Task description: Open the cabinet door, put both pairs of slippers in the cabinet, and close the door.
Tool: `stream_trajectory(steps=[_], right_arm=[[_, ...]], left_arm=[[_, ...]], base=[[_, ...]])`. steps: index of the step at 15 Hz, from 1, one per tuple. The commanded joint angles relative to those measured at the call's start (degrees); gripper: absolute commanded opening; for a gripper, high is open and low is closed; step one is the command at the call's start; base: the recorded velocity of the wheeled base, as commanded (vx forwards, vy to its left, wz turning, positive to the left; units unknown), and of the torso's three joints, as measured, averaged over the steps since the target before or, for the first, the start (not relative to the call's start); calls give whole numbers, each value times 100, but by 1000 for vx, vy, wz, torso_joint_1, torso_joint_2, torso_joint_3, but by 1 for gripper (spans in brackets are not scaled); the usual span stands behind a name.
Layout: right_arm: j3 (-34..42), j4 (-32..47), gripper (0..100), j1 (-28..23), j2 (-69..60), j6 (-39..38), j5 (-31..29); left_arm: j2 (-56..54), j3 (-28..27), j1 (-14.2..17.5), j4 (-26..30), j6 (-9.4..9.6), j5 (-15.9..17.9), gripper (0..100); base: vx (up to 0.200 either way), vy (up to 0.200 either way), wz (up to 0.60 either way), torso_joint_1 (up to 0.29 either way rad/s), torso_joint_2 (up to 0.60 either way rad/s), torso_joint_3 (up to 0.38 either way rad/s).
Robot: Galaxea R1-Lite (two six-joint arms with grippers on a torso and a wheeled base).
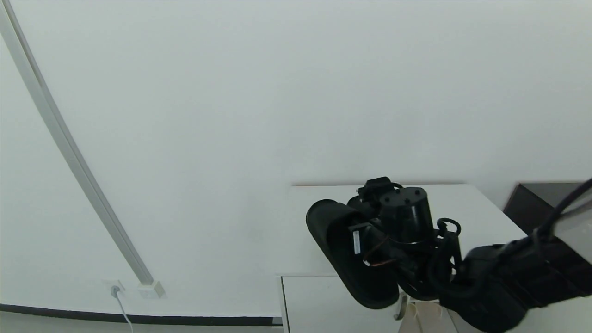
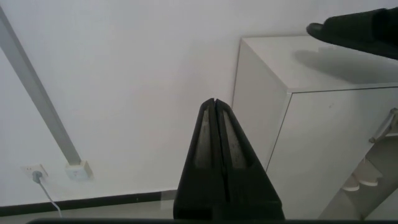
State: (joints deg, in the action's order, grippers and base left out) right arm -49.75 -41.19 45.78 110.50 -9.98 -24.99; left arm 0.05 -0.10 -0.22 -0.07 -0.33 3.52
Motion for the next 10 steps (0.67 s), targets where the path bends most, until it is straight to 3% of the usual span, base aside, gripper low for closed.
stream_trajectory(steps=[1, 4, 10], right_arm=[[976, 15, 0, 494, -1311, -4, 82], [1424, 41, 0, 696, -1742, -12, 82], [1433, 41, 0, 731, -1584, -12, 82]], left_arm=[[4, 1, 4, -1, -2, -1, 0], [4, 1, -4, -1, 7, -1, 0], [4, 1, -4, -1, 7, -1, 0]], base=[[0, 0, 0, 0, 0, 0], [0, 0, 0, 0, 0, 0], [0, 0, 0, 0, 0, 0]])
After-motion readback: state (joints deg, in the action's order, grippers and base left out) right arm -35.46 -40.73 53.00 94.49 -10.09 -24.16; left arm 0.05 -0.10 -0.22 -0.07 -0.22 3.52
